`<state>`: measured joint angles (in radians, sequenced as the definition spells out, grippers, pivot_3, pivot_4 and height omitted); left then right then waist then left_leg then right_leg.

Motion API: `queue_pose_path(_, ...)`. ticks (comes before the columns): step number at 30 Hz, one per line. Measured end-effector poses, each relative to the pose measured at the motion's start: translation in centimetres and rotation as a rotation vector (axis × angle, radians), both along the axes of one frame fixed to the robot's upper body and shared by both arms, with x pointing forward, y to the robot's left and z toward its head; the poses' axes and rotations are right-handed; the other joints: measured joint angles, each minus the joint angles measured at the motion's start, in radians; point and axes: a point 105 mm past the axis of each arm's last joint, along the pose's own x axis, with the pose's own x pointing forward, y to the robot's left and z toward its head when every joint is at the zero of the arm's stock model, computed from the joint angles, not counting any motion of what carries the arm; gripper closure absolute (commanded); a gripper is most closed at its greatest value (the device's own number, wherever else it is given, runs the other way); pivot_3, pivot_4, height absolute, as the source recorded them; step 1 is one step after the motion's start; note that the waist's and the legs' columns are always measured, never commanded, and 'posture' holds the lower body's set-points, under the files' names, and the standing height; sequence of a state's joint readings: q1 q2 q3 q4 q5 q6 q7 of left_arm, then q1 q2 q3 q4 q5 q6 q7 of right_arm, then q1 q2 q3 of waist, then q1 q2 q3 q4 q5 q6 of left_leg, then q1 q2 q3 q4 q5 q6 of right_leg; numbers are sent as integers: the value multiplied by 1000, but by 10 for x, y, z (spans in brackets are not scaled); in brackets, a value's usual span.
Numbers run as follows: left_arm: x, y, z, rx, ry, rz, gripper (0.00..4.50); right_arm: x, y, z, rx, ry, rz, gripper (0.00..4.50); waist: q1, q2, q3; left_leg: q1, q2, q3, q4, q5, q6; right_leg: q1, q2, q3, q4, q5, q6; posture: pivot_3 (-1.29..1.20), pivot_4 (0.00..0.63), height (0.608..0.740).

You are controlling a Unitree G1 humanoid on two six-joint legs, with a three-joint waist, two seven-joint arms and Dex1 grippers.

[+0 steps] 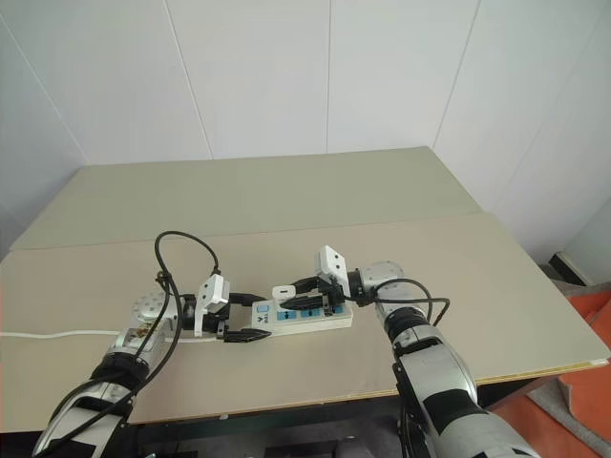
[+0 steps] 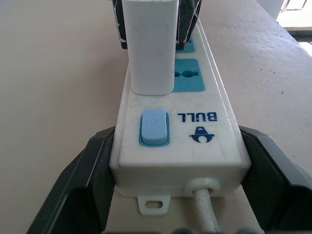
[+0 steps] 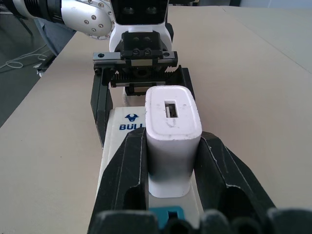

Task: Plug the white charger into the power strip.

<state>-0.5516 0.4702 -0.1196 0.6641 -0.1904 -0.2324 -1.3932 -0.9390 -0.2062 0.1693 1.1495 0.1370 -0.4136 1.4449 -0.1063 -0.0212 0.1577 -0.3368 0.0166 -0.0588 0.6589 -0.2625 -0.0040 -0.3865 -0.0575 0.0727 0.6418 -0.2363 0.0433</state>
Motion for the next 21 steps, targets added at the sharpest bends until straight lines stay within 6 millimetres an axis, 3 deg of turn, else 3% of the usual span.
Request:
queue_pose_path(8,0,0,0,1,-2,2,1236,-1,0,0,0,-18,2,3403,0,0,-1,0,0,0,0,0,0,0,0,0,0,0,0,0,150,740)
queue_pose_path(9,0,0,0,1,-3,2,1236,-1,0,0,0,-19,1,2693,0,0,-1,0,0,0,0,0,0,0,0,0,0,0,0,0,150,740)
queue_pose_path(11,-1,-1,-1,4,-6,-1,1236,1,-3,-5,-48,-39,-8,2252,1,-1,-2,0,0,0,0,0,0,0,0,0,0,-1,1,0,150,740)
queue_pose_path(17,-1,-1,-3,12,-4,-1,1236,4,-13,-9,-100,-67,-39,157,4,-14,-12,0,1,-1,-1,0,0,0,1,-1,0,-1,0,0,150,740)
queue_pose_path(21,-1,-1,-3,14,-4,-3,1236,3,-13,-9,-101,-78,-32,68,5,-15,-13,0,1,-1,-1,0,0,0,1,-1,0,-2,0,0,150,740)
